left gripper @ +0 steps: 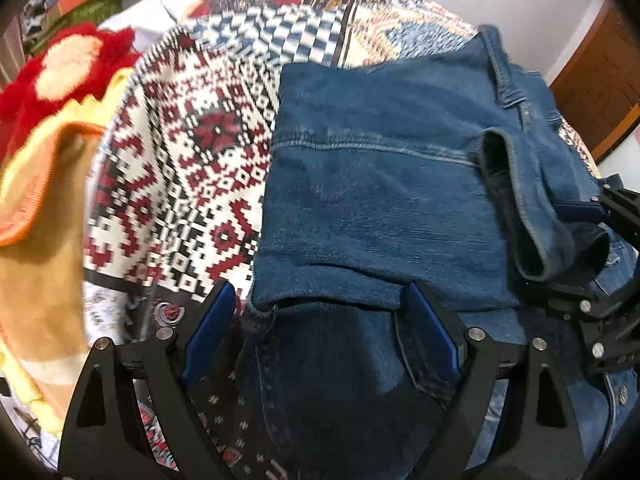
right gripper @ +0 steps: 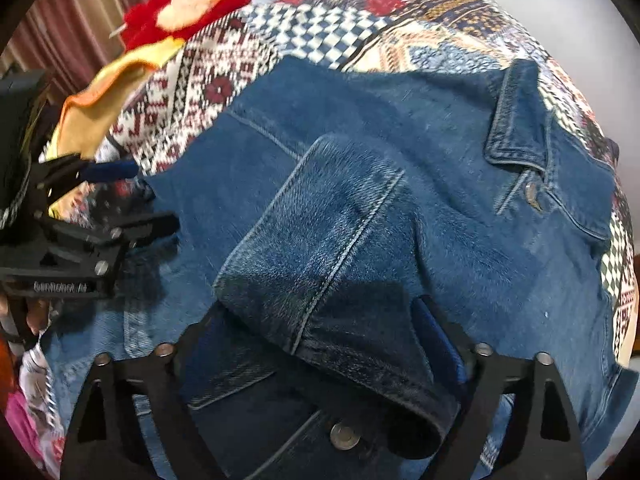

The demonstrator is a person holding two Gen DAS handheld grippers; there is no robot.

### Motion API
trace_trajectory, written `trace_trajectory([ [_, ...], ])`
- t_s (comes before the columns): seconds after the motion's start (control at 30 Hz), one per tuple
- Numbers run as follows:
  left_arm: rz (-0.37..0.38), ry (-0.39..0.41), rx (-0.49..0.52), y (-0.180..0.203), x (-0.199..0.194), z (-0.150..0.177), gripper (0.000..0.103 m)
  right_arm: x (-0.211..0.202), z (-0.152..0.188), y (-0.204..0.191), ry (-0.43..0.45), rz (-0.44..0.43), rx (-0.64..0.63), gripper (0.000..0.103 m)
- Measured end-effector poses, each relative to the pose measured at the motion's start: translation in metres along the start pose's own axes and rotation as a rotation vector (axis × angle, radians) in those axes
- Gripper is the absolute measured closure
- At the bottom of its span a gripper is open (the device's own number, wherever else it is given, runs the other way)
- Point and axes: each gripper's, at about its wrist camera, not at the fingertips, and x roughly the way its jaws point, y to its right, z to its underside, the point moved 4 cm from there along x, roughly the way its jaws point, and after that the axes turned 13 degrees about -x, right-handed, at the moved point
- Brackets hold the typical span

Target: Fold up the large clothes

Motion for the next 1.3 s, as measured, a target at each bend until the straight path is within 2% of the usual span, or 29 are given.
trace_trajectory([
  [0.03, 0.005, -0.010, -0.007, -0.001, 0.005, 0.000, 0.016, 0.001, 0.001, 0.000, 0.009, 0.003, -0.008, 0.022],
  [0.1, 0.013, -0.024, -0.019, -0.001, 0.014, 0.002, 0.015, -0.002, 0.000, 0.001, 0.026, 0.007, -0.004, 0.036],
  [0.17, 0.018, -0.026, -0.031, -0.003, 0.019, 0.004, 0.013, -0.011, -0.002, 0.003, 0.061, -0.002, 0.012, 0.061],
  [0.27, 0.016, -0.020, -0.044, -0.007, 0.021, 0.006, 0.009, -0.030, -0.001, 0.013, 0.138, 0.016, 0.073, 0.083],
  [0.3, 0.017, -0.022, -0.045, -0.008, 0.022, 0.006, 0.009, -0.038, 0.000, 0.016, 0.162, 0.019, 0.095, 0.085],
  [0.5, -0.040, -0.013, -0.003, -0.005, 0.017, 0.017, 0.008, -0.094, 0.018, 0.054, 0.289, 0.049, 0.246, 0.087],
  [0.63, -0.087, -0.015, 0.022, 0.003, 0.010, 0.018, 0.009, -0.125, 0.040, 0.082, 0.338, 0.084, 0.317, 0.088],
  [0.77, -0.098, 0.040, 0.070, 0.022, -0.016, 0.012, 0.009, -0.146, 0.072, 0.104, 0.366, 0.107, 0.374, 0.090],
  [0.9, -0.067, 0.105, 0.109, 0.049, -0.047, 0.001, 0.008, -0.152, 0.098, 0.116, 0.353, 0.125, 0.394, 0.093],
  [1.03, -0.016, 0.136, 0.136, 0.079, -0.061, -0.007, 0.008, -0.146, 0.126, 0.127, 0.330, 0.134, 0.430, 0.093],
  [1.3, 0.032, 0.068, 0.199, 0.132, -0.043, 0.003, 0.008, -0.098, 0.181, 0.136, 0.223, 0.095, 0.505, 0.093],
])
